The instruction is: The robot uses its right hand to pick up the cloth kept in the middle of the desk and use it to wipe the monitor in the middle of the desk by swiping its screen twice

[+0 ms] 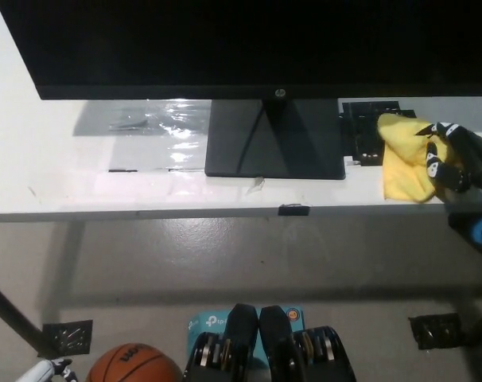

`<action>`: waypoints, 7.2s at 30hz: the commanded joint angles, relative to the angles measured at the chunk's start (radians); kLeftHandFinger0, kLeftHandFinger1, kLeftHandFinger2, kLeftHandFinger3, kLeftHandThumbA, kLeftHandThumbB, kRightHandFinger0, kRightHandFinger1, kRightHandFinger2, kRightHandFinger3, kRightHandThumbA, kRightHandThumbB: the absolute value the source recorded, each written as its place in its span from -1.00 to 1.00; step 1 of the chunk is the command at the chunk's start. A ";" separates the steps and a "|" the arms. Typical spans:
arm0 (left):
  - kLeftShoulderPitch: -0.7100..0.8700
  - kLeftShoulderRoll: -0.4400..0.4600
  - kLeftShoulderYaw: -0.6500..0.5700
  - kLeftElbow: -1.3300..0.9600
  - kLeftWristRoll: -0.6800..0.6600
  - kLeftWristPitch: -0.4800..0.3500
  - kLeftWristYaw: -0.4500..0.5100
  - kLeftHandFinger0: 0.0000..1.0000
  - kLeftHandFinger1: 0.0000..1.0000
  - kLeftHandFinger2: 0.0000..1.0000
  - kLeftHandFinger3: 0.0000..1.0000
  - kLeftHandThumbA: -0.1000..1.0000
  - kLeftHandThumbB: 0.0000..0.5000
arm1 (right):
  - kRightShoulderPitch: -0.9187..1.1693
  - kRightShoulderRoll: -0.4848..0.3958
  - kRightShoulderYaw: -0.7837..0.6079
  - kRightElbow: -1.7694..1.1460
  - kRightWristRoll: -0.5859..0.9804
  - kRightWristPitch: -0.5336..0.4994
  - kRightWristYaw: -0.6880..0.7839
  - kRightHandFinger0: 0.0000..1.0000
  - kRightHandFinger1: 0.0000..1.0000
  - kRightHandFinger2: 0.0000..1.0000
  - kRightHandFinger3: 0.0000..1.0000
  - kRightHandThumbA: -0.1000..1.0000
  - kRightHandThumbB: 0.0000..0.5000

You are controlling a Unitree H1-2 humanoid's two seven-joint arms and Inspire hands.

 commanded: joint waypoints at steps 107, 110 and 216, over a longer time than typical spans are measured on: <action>0.156 0.001 0.055 -0.103 0.030 0.018 -0.029 0.97 1.00 0.97 0.66 -0.23 0.00 | -0.523 0.613 -0.491 0.154 0.667 -0.380 -0.512 -1.00 -1.00 -0.70 -0.51 -1.00 -0.67; 0.152 0.003 0.048 -0.095 0.037 0.006 -0.028 0.96 1.00 0.96 0.70 -0.23 -0.06 | -0.530 0.626 -0.471 0.153 0.657 -0.372 -0.528 -1.00 -1.00 -0.64 -0.54 -1.00 -0.86; 0.123 0.001 0.022 -0.114 0.066 0.026 -0.070 1.00 1.00 1.00 0.78 -0.10 -0.02 | -0.609 0.473 0.298 0.368 0.073 -0.380 -0.756 -1.00 -1.00 -0.70 -0.98 -1.00 0.00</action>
